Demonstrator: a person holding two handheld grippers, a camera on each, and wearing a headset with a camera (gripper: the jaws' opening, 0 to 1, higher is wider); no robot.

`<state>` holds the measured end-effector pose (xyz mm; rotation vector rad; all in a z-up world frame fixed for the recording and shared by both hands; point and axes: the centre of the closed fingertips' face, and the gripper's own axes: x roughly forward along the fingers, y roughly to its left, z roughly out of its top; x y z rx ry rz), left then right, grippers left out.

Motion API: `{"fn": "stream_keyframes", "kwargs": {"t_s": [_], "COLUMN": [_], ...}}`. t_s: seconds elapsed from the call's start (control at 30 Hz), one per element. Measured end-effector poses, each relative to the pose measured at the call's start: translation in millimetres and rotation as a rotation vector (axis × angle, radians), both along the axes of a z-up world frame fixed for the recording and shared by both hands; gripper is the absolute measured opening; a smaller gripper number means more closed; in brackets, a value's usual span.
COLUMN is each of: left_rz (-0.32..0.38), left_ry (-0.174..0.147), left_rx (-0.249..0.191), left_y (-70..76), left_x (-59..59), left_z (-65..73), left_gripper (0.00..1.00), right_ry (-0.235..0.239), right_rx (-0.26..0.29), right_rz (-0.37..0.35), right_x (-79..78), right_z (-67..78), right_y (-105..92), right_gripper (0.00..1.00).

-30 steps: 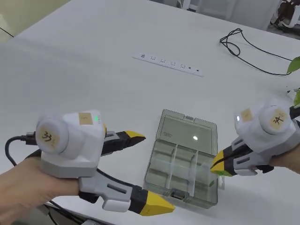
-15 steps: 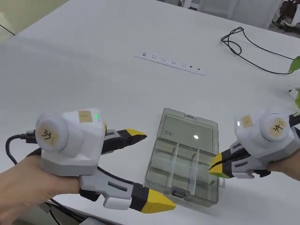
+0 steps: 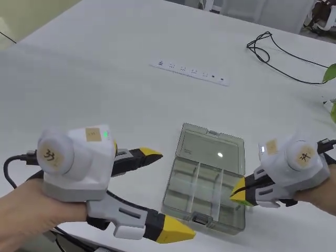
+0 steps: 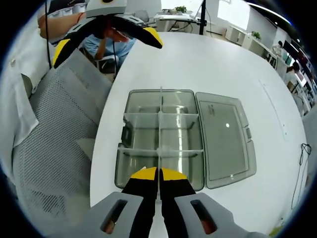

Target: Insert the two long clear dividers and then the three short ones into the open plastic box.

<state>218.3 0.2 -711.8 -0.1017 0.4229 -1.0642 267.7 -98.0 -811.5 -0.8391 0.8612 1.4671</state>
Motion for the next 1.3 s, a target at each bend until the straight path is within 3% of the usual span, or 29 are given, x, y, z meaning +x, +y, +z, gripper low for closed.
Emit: {"fn": "stream_keyframes", "kwargs": {"t_s": [0.17,0.77,1.0,1.3], "left_rz": [-0.001,-0.004,-0.004,-0.004], "left_ry": [0.0,0.006,0.01,0.01], "left_rx": [0.003,0.022,0.036,0.062], "left_y": [0.8,4.5,6.7,11.7], "left_x": [0.6,2.5,2.7,3.5], "left_z": [-0.3,-6.1,-8.7,-12.0], "left_gripper": [0.97,0.97,0.99,1.0], "right_ry": [-0.015,-0.032,-0.038,-0.053], "right_rx": [-0.022,-0.03,0.0,0.065], "right_rz": [0.018,0.013,-0.024,-0.125], "right_x": [0.3,1.0,6.4,9.6], "right_z": [-6.8,-4.7,8.5,33.1], "right_y": [-0.1,-0.8,-1.2,-11.2], "right_gripper": [0.03,0.03,0.09,0.18]}}
